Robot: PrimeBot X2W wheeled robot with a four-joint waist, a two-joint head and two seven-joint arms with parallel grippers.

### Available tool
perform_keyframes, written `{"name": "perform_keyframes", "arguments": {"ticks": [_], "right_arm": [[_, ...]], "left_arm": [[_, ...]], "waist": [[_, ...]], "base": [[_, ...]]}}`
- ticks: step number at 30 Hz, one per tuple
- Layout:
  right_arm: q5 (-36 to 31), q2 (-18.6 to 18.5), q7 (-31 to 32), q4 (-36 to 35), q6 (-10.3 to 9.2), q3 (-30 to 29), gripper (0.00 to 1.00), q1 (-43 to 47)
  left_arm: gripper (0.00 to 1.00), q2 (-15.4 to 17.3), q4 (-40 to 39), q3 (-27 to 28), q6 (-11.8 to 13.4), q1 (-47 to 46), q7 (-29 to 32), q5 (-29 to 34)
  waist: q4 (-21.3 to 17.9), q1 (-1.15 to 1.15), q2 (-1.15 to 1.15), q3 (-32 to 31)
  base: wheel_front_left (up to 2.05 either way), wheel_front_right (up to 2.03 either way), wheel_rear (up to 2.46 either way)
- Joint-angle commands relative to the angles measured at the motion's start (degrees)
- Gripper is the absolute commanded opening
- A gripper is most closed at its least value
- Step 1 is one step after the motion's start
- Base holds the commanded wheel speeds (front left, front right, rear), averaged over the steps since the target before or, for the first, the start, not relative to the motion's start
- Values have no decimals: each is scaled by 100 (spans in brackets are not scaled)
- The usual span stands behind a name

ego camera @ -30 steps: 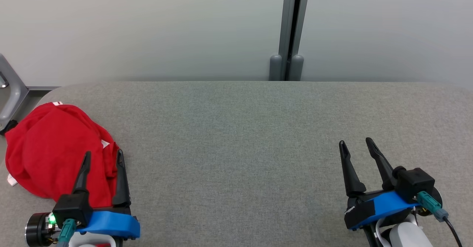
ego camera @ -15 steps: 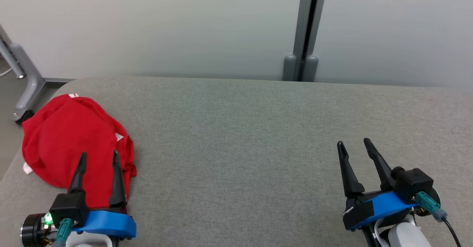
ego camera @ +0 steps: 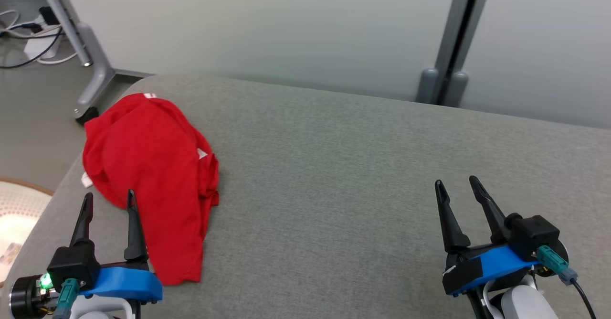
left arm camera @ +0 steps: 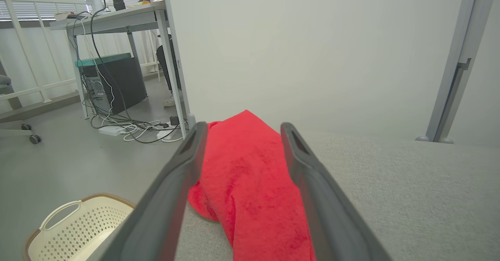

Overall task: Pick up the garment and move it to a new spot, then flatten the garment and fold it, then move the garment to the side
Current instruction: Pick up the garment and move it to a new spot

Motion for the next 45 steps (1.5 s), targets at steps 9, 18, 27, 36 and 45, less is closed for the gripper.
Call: {"name": "perform_keyframes", "arguments": {"ticks": [9,18,27,36,45], "right_arm": [[-13,-30,-18,-24,2,11,100,-127],[23,-30,-18,40,2,66,100,-142],[-135,-31,-17,46,2,82,100,-263],[-390,-32,90,-248,2,55,100,-502],[-765,-29,310,-841,3,-238,100,-750]], "left_arm": [[100,85,-27,97,92,-84,-16,-74],[100,126,-51,142,128,-21,-16,-133],[100,321,-105,305,106,-294,-16,-196],[100,720,-86,546,-56,-1254,-16,-466],[100,1342,594,695,-312,-2659,79,-754]], "waist": [[579,0,0,166],[788,0,0,178],[624,0,0,360],[216,0,0,911],[-298,0,0,1693]], "base": [[0,0,0],[0,0,0],[0,0,0],[0,0,0],[0,0,0]]}}
